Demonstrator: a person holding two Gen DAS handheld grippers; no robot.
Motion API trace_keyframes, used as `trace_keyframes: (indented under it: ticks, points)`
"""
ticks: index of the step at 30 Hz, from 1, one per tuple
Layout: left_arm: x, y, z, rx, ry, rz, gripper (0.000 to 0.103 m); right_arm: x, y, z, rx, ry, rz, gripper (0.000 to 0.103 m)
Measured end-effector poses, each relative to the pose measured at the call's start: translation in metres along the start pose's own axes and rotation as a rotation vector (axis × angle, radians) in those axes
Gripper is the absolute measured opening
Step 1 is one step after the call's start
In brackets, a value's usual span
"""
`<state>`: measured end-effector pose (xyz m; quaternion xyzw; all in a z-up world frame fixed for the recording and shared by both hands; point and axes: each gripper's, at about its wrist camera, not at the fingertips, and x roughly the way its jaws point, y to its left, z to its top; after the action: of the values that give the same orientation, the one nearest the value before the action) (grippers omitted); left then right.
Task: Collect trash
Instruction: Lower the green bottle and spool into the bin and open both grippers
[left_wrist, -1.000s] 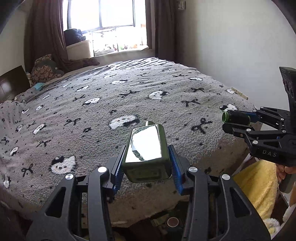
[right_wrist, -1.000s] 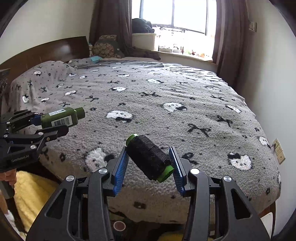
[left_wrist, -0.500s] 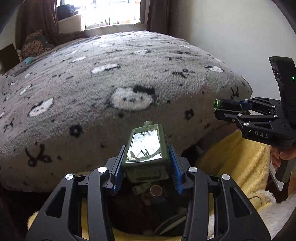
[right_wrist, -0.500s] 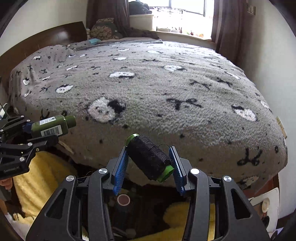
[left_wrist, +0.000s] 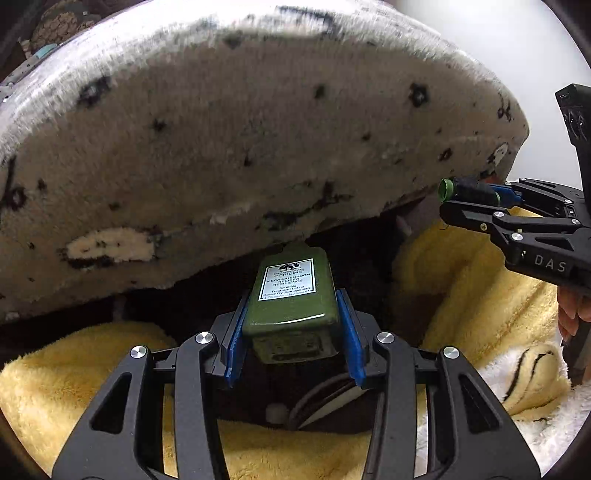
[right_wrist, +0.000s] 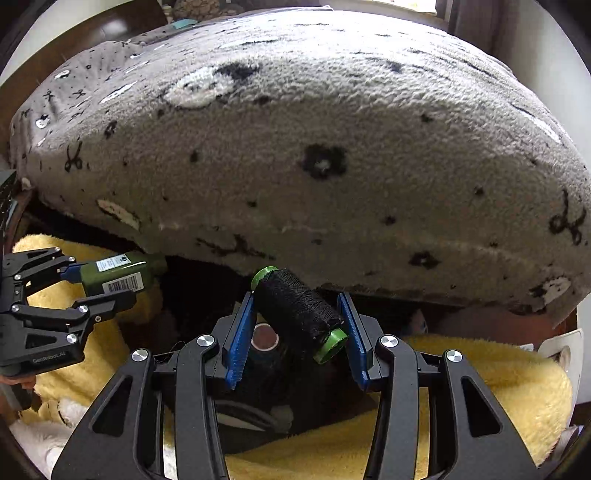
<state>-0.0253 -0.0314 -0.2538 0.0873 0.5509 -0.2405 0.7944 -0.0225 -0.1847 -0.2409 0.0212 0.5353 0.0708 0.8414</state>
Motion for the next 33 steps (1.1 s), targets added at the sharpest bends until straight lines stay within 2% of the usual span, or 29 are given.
trace_keyframes:
  ticks: [3,9,16,24,26,27,28,29,33]
  points:
    - [0.017,0.003,-0.005,-0.001,0.042,0.003,0.042,0.021,-0.001,-0.006,0.036,0.080,0.060,0.046]
    - [0.044,0.005,-0.011,-0.024,0.120,-0.030,0.042,0.046,0.002,-0.010,0.049,0.144,0.094,0.046]
    - [0.064,0.010,-0.010,-0.045,0.183,-0.080,0.042,0.063,0.003,-0.010,0.056,0.194,0.109,0.046]
    - [0.075,0.012,-0.005,-0.055,0.203,-0.122,0.042,0.077,0.010,0.004,0.038,0.217,0.135,0.047]
    - [0.075,0.012,-0.005,-0.063,0.202,-0.119,0.049,0.077,0.011,0.009,0.038,0.217,0.139,0.049]
    - [0.073,0.014,-0.005,-0.066,0.197,-0.112,0.057,0.076,0.011,0.010,0.041,0.213,0.140,0.055]
    - [0.072,0.014,-0.005,-0.066,0.194,-0.107,0.057,0.076,0.012,0.012,0.041,0.213,0.138,0.063]
    - [0.070,0.014,-0.004,-0.068,0.192,-0.104,0.057,0.076,0.014,0.014,0.038,0.211,0.131,0.065]
    - [0.059,0.016,-0.002,-0.076,0.173,-0.085,0.065,0.069,0.013,0.018,0.036,0.199,0.105,0.065]
